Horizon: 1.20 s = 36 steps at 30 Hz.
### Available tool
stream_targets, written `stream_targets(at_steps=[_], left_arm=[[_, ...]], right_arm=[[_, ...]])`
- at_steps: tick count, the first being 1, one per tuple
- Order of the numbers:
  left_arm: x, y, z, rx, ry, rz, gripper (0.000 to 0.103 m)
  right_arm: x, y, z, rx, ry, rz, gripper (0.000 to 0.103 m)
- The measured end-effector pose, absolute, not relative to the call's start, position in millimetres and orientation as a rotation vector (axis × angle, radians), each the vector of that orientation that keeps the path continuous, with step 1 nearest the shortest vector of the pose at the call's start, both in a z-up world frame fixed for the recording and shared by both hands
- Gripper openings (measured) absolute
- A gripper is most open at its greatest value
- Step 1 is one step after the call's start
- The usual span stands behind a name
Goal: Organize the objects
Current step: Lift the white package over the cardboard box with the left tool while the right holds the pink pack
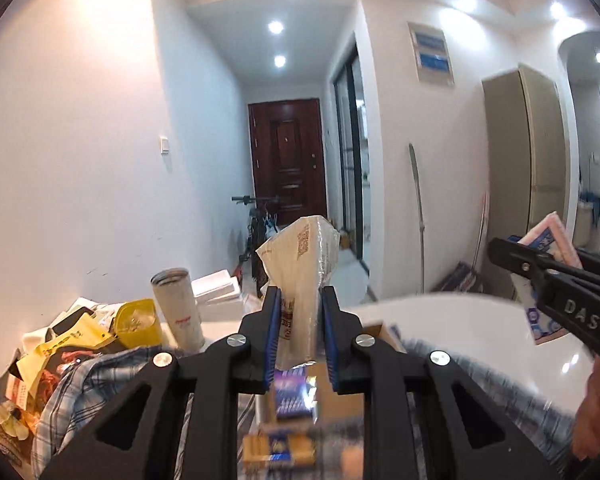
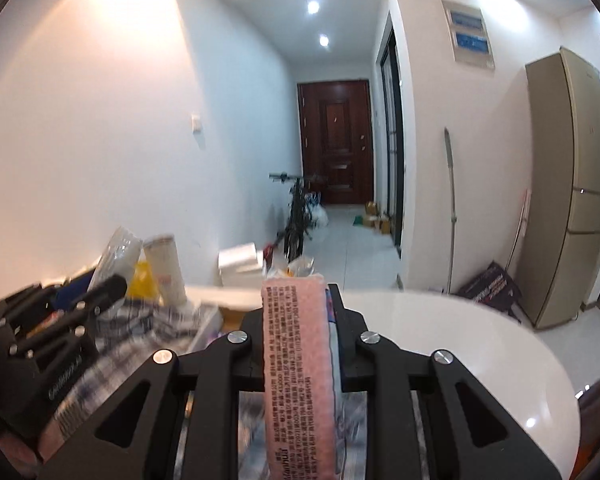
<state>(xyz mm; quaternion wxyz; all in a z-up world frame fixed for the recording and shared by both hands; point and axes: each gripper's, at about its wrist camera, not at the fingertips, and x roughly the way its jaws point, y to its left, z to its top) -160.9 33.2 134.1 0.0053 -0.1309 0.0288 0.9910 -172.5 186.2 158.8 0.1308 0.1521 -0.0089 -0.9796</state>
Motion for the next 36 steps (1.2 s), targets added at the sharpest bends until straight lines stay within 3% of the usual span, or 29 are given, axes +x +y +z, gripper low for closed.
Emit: stream_targets(at_steps=[7, 12, 20, 36], left_arm=[[-189, 32, 169, -0.338, -0.017, 3.109, 0.021], [-215, 26, 170, -0.366, -0.054, 3.102, 0.021], [-258, 22, 118, -0.576, -0.072, 3.048, 0.021], [-331, 36, 23, -0.985, -0.052, 2.935, 0.021]], right_arm=[[-207, 175, 203, 0.345, -0.076, -2.866, 0.02], [-232, 170, 197, 0.366, -0.108, -2.852, 0.02], [-263, 173, 153, 0.455, -0.128, -2.835, 0.02], [-293, 165, 109, 0.604, 0.048, -2.862, 0.02]])
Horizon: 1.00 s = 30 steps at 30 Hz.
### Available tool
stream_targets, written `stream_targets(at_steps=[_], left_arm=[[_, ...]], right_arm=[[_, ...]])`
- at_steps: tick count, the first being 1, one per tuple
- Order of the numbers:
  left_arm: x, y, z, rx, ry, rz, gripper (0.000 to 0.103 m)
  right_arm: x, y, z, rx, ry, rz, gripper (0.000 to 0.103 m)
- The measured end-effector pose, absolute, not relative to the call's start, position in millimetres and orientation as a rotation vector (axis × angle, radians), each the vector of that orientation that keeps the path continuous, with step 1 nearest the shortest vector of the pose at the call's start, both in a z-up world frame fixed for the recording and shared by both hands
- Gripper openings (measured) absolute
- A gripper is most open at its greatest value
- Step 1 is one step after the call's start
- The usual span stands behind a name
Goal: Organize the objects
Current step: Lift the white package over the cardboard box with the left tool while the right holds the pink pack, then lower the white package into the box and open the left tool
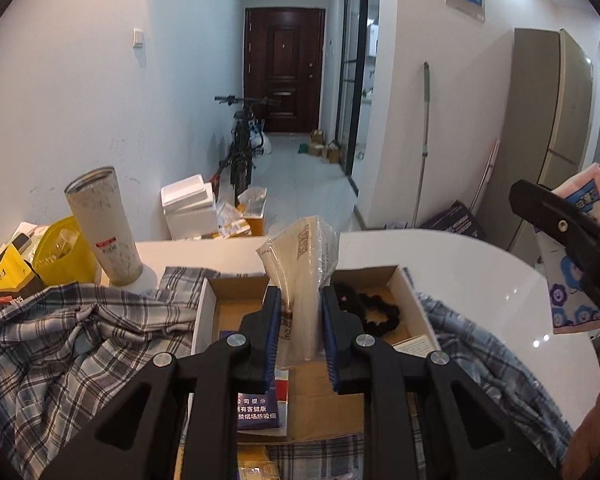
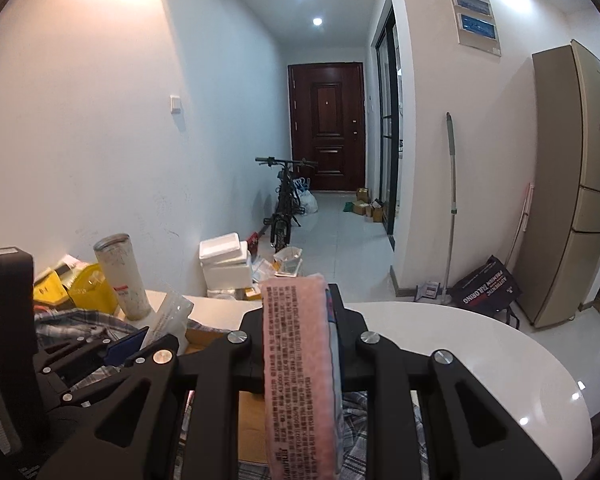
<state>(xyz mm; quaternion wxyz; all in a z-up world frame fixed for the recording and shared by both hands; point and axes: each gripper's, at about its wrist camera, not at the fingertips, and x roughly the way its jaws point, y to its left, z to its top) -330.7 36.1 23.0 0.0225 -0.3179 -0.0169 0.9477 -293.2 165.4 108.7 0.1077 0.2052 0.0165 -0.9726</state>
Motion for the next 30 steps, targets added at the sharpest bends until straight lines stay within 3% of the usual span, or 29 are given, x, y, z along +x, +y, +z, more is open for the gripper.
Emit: stream_targets(at_steps=[14, 30], left_arm=[[-365, 35, -43, -1.284, 0.005, 2.814, 0.021], [-358, 52, -36, -1.248, -0.047, 2.696, 0.021]], right_arm=[[-323, 160, 66, 0.816, 0.06, -2.754, 0.02], [-334, 164, 57, 0.877, 0.053, -2.748, 0.02]])
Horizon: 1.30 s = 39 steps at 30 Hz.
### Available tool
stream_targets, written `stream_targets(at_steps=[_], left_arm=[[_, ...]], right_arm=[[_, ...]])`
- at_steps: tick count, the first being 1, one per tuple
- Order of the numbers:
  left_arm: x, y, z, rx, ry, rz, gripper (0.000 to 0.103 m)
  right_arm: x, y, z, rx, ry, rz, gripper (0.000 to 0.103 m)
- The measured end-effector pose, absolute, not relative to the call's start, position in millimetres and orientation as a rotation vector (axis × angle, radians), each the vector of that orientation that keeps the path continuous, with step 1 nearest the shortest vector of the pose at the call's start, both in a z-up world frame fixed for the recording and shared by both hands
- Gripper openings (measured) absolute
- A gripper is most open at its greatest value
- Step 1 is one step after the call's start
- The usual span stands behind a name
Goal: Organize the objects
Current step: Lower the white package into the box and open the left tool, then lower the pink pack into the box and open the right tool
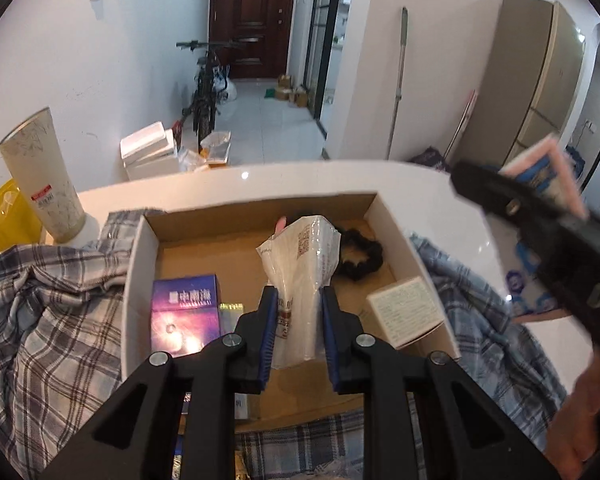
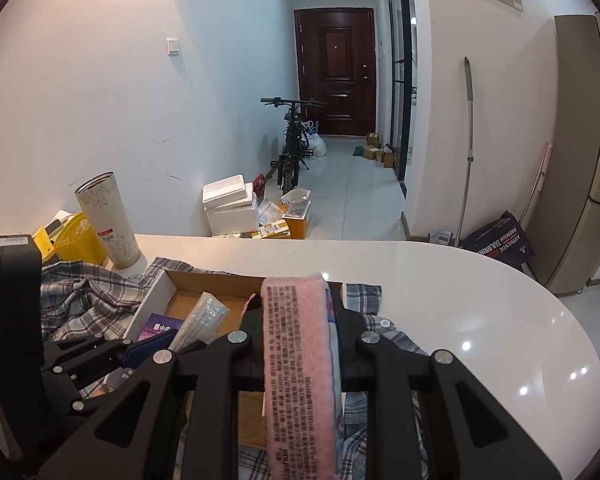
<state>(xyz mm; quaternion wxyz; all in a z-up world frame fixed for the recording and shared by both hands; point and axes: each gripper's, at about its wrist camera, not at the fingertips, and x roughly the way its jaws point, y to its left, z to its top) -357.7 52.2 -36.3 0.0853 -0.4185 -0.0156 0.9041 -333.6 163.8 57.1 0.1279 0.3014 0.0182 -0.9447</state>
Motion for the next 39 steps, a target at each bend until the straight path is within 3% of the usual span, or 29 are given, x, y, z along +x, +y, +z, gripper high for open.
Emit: stream_targets(at_steps=[9, 12, 13, 15, 22, 27, 32, 39], left_arm=[[-364, 55, -59, -1.381, -0.049, 2.653, 0.022], [-365, 56, -60, -1.401, -0.05, 2.636, 0.043], [-364, 54, -58, -1.387, -0.046, 2.645, 0.064], [-361, 51, -51, -1.337, -0.051, 2.702, 0.091], [-352, 17, -11, -1.128, -0.193, 2.851, 0.092], [-345, 9, 10, -0.972, 0.042, 3.034, 0.092], [-349, -12, 14, -1.002, -0.161, 3.016, 0.092], [-343, -17, 18, -0.967, -0.165, 3.098, 0.092]], right_arm=[[-336, 161, 55, 0.886, 0.061, -2.747, 0.02], [-336, 161, 55, 0.885, 0.052, -2.744, 0.02], [-336, 162, 55, 0.885, 0.042, -2.74, 0.02], [-335, 165, 56, 0.88, 0.009, -2.735, 0.02], [-331, 176, 64, 0.82, -0.115, -2.755, 0.02], [-339, 165, 50, 0.9, -0.179, -2.653, 0.02], [-352, 158, 22, 1.029, -0.26, -2.548, 0.02], [-355, 149, 4, 1.103, -0.346, -2.476, 0.02]])
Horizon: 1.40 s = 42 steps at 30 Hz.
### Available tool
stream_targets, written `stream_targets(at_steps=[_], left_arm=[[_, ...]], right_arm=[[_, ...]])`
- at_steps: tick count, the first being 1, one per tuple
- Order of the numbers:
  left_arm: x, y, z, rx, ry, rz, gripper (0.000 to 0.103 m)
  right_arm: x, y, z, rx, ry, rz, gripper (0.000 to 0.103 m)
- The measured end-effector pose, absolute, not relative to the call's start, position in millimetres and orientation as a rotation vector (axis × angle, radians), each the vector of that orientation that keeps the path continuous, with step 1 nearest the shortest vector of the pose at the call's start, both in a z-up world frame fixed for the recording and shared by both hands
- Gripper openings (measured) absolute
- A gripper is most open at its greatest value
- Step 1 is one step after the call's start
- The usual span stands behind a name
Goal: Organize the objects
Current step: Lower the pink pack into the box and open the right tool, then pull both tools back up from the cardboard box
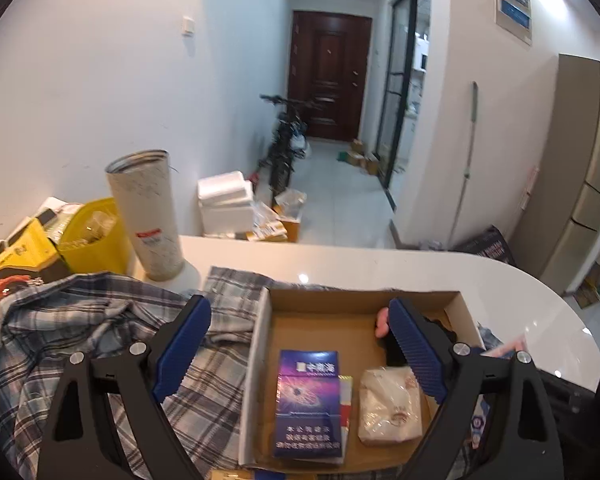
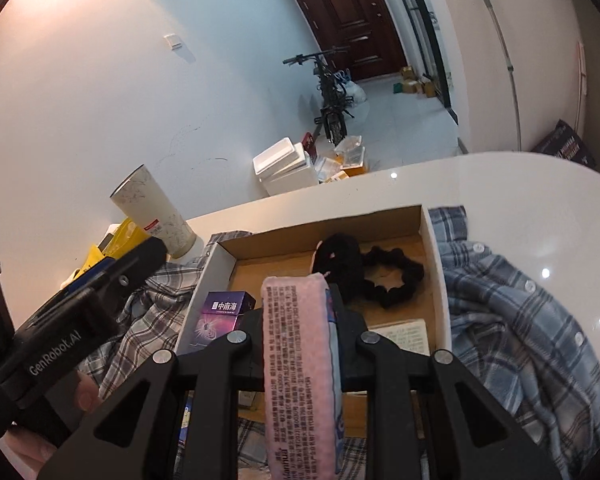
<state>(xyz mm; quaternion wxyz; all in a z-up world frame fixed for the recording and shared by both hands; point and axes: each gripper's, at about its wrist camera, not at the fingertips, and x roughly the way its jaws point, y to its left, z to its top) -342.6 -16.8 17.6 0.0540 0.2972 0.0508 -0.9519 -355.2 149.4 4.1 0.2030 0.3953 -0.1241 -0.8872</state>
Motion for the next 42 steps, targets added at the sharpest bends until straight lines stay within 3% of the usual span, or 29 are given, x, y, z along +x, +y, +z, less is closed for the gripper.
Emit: stream_targets(at_steps=[14, 15, 16, 18, 26, 31, 39, 42], left_arm=[[-336, 3, 24, 0.875, 0.021, -2.949, 0.092], [-336, 2, 24, 0.867, 0.019, -2.948, 0.092], [-335, 2, 26, 0.849, 0.016, -2.945, 0.092], [-332, 1, 29, 0.816, 0.014, -2.943, 0.092], [-319, -4, 50, 0.743, 0.039, -2.966, 0.092], [-302, 1, 69, 0.667, 0.02, -3.005, 0.092], [-264, 13, 110, 0.561, -0.029, -3.093, 0.092], [-244, 11, 121, 0.496, -0.052, -3.094, 0.103]], right_arm=[[-360, 140, -10, 1.115, -0.201, -2.534, 0.023], [-360, 139, -9, 1.111, -0.191, -2.533, 0.03], [-359, 139, -8, 1.104, -0.178, -2.535, 0.054], [-356, 141, -4, 1.058, -0.177, -2.567, 0.079], [-343, 155, 28, 0.926, -0.133, -2.696, 0.08], [-330, 160, 56, 0.813, -0.065, -2.789, 0.092], [-296, 174, 112, 0.604, -0.034, -2.888, 0.103], [-277, 176, 130, 0.552, -0.014, -2.881, 0.103]])
